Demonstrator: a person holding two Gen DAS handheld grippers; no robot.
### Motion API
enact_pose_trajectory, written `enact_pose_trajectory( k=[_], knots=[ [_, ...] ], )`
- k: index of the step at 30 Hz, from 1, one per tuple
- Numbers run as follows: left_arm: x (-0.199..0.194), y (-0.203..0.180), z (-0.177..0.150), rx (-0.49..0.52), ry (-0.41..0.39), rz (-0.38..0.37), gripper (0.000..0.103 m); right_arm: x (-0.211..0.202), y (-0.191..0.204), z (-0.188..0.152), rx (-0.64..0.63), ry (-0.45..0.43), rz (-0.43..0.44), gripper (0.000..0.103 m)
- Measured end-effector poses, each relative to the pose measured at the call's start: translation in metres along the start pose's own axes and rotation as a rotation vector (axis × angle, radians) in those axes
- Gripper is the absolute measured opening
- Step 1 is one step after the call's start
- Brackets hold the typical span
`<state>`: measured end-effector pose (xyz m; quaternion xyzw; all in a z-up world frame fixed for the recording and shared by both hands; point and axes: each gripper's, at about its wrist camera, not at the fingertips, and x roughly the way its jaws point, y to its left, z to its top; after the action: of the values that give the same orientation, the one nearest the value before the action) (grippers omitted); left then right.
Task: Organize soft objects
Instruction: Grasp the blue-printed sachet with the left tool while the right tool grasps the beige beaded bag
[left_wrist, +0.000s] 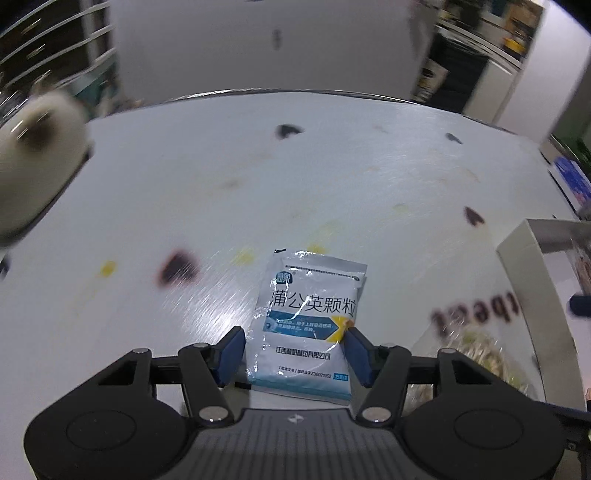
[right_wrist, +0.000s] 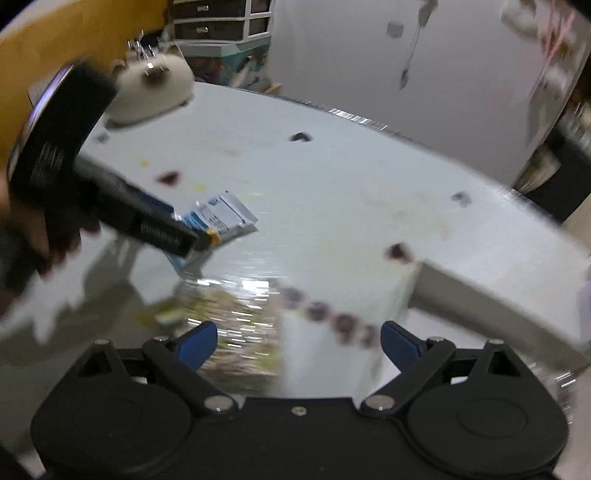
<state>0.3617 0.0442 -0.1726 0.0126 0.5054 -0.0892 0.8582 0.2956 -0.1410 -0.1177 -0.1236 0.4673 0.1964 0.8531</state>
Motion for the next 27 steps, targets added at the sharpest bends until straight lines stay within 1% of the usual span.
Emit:
enact_pose_trajectory(
  k=[2,4,7,9,10,12,13,17,19,21,23,26,27],
  knots=[
    [-0.008,0.008,-0.012,-0.047,0.000,0.018,0.060,0.008,-0.002,0.002,0.049,0.024,0.069,0.094],
    [-0.016,0.015,-0.023,-0.099,0.002,0.030,0.060,0.020,0.001,0.002,0.056,0.053,0.107,0.094],
    [-0.027,0.021,-0.038,-0.171,0.016,0.031,0.061,0.034,0.012,0.002,-0.011,0.067,0.114,0.094],
    [-0.032,0.021,-0.045,-0.201,0.032,0.022,0.064,0.042,0.015,0.004,-0.035,0.083,0.120,0.094],
    [-0.034,0.020,-0.047,-0.213,0.042,0.011,0.067,0.045,0.016,0.005,-0.040,0.092,0.132,0.094],
    [-0.037,0.018,-0.051,-0.220,0.056,-0.023,0.069,0.053,0.015,0.008,-0.046,0.109,0.150,0.093],
    [-0.038,0.018,-0.052,-0.217,0.053,-0.034,0.070,0.054,0.014,0.007,-0.043,0.118,0.157,0.090],
    [-0.037,0.013,-0.047,-0.163,0.031,-0.008,0.072,0.055,0.016,0.003,-0.001,0.135,0.177,0.073],
    [-0.035,0.011,-0.040,-0.135,0.032,-0.011,0.074,0.051,0.018,0.001,0.014,0.135,0.174,0.070],
    [-0.032,0.007,-0.035,-0.090,0.042,-0.010,0.076,0.047,0.020,0.000,0.012,0.132,0.141,0.072],
    [-0.031,0.002,-0.032,-0.037,0.046,0.000,0.077,0.041,0.023,-0.001,0.013,0.100,0.092,0.088],
    [-0.025,-0.002,-0.030,-0.009,0.067,0.018,0.077,0.033,0.022,-0.001,0.025,0.082,0.097,0.096],
    [-0.023,-0.002,-0.031,-0.009,0.073,0.021,0.076,0.033,0.023,-0.001,0.026,0.081,0.101,0.097]
  ],
)
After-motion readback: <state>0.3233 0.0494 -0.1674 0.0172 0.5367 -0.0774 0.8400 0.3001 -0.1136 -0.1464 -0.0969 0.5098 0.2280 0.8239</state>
